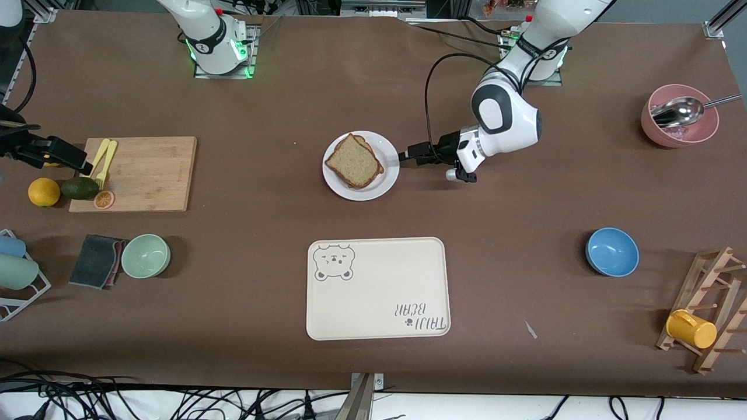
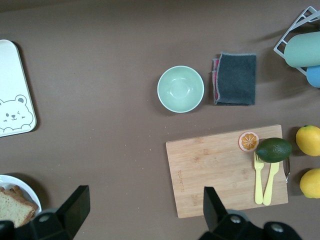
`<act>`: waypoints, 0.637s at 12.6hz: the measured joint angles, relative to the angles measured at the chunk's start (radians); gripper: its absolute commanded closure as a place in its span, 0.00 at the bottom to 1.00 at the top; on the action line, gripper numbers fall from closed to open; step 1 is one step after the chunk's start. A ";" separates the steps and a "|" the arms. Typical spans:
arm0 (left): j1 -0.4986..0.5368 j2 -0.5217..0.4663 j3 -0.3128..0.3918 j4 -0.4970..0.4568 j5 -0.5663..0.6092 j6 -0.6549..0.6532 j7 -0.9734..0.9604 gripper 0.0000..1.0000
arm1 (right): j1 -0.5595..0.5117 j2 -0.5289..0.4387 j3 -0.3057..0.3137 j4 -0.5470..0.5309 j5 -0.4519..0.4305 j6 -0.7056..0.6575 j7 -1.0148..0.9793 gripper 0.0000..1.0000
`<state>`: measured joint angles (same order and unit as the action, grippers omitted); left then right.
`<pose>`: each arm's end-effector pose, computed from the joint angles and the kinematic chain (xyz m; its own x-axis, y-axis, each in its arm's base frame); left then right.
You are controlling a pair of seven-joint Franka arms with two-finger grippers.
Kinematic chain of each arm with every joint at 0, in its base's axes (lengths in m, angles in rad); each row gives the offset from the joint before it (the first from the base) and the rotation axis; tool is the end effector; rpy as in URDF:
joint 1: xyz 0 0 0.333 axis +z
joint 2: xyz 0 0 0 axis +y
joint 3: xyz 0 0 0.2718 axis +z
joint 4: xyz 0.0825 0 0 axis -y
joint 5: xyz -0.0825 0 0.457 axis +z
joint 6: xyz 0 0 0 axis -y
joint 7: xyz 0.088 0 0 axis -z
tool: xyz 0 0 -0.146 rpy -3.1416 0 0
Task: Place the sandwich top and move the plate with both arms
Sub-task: 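Grip the white plate rim with the left gripper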
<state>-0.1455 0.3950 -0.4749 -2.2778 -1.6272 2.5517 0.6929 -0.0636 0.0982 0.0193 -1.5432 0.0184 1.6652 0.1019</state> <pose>0.4254 -0.3530 0.0575 0.9711 0.1328 -0.1981 0.2381 -0.5870 0.7738 0.6613 -0.0272 0.5016 0.9888 -0.1475 0.0216 -0.1470 -0.9889 -0.0226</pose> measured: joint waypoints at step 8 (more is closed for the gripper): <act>-0.069 0.127 0.000 0.092 -0.150 0.077 0.105 0.08 | 0.002 0.008 0.005 0.000 -0.024 -0.022 -0.011 0.00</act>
<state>-0.2141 0.5221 -0.4752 -2.1863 -1.7771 2.6283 0.7978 -0.0612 0.1060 0.0243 -1.5434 -0.0059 1.6431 0.0911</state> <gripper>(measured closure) 0.075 0.000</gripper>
